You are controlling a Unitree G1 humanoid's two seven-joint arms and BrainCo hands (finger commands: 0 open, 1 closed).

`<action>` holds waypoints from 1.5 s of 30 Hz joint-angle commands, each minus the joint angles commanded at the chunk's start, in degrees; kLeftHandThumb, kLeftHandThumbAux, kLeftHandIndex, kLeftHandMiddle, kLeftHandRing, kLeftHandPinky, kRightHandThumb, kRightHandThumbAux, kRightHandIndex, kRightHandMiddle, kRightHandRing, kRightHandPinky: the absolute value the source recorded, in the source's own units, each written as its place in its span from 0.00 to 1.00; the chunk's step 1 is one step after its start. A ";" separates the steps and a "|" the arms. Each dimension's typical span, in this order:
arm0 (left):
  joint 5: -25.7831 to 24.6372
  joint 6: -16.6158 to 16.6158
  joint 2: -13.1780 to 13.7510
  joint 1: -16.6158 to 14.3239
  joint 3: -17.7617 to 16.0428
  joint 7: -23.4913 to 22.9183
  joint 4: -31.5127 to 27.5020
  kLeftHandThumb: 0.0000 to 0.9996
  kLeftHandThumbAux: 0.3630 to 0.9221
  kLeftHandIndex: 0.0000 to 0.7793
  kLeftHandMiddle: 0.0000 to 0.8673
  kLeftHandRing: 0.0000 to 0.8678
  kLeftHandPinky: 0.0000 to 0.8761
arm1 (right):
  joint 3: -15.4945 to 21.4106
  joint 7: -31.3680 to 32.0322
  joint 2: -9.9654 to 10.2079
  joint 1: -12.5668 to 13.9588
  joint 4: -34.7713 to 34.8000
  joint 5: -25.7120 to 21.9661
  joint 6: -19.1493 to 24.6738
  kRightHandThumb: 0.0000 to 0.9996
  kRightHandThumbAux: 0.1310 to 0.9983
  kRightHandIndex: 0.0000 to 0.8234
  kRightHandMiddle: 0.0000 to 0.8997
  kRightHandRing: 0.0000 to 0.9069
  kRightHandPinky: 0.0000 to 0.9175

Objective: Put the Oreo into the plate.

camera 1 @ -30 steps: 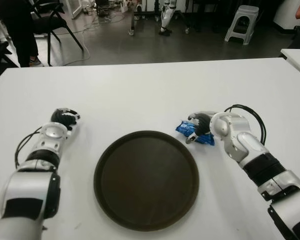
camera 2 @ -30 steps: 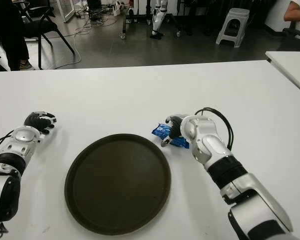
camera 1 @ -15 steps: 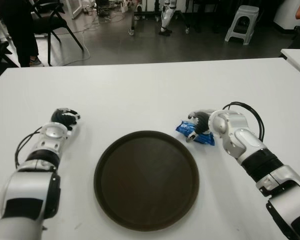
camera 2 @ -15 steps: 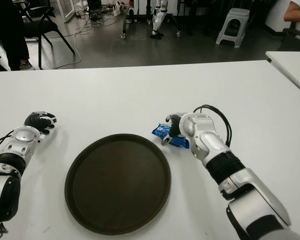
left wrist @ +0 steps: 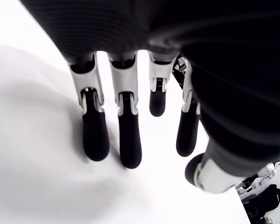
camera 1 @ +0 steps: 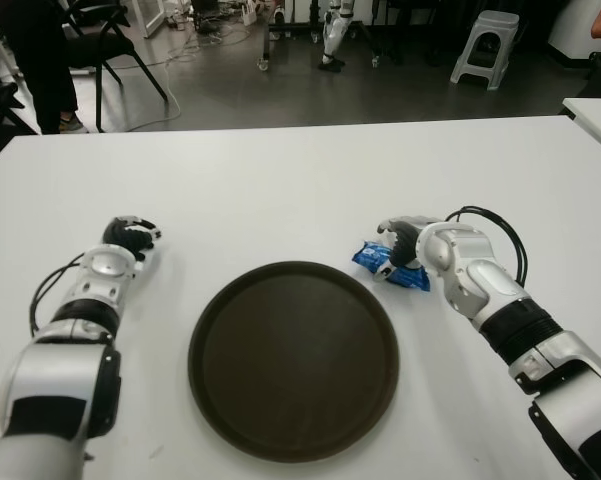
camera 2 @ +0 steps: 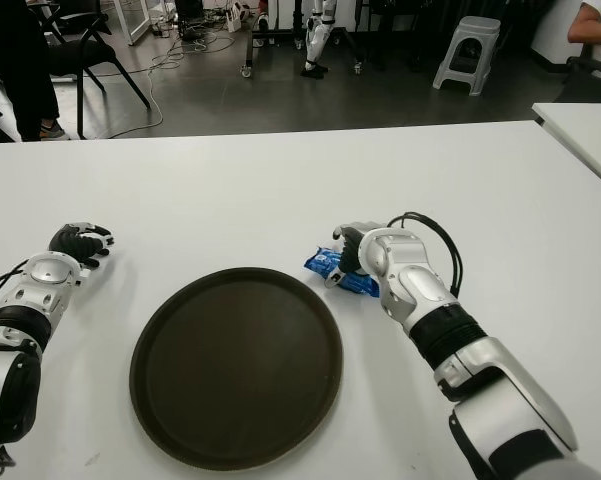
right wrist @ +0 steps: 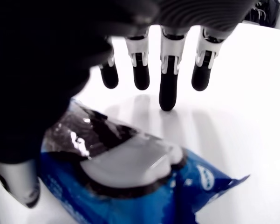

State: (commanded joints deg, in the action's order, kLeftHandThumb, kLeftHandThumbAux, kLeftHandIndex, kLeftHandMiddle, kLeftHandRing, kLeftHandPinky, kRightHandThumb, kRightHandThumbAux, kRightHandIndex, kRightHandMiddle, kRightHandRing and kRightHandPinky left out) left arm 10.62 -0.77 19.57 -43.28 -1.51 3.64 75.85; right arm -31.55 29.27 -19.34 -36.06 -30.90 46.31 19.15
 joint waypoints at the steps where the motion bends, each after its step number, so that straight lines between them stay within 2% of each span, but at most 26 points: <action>1: -0.07 -0.08 0.02 0.03 -0.07 -0.04 0.00 0.67 0.65 0.51 0.14 0.19 0.23 | -0.03 -0.24 -0.03 -0.03 -0.33 0.03 -0.14 0.00 0.58 0.20 0.23 0.24 0.23; 7: -0.11 -0.34 0.03 0.09 -0.11 0.00 -0.03 0.68 0.65 0.51 0.14 0.18 0.21 | 0.25 -0.96 -0.01 0.29 -1.00 -0.21 0.20 0.00 0.57 0.25 0.25 0.26 0.26; 21: -0.39 0.16 -0.01 -0.06 -0.50 0.36 -0.06 0.68 0.65 0.51 0.14 0.18 0.23 | 0.47 -1.04 -0.30 0.41 -1.55 -0.53 0.40 0.00 0.56 0.31 0.33 0.28 0.24; 35: 0.44 0.72 0.14 -0.20 0.58 0.24 -0.07 0.67 0.65 0.51 0.14 0.18 0.20 | 0.43 -1.77 -0.59 0.89 -1.19 -0.34 1.25 0.00 0.54 0.24 0.29 0.29 0.29; 45: 0.56 0.42 0.21 -0.05 0.85 0.57 0.02 0.67 0.65 0.51 0.15 0.19 0.21 | 0.33 -1.89 -0.76 0.93 -1.27 -0.38 0.91 0.00 0.54 0.28 0.33 0.33 0.35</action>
State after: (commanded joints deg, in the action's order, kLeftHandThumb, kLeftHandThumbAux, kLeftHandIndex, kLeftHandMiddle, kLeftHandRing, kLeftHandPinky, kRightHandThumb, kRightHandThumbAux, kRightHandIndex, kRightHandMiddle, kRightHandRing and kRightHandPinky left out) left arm 11.18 -0.34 19.78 -43.33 -0.66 4.21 75.86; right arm -31.21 27.38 -20.10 -35.14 -32.17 45.93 20.06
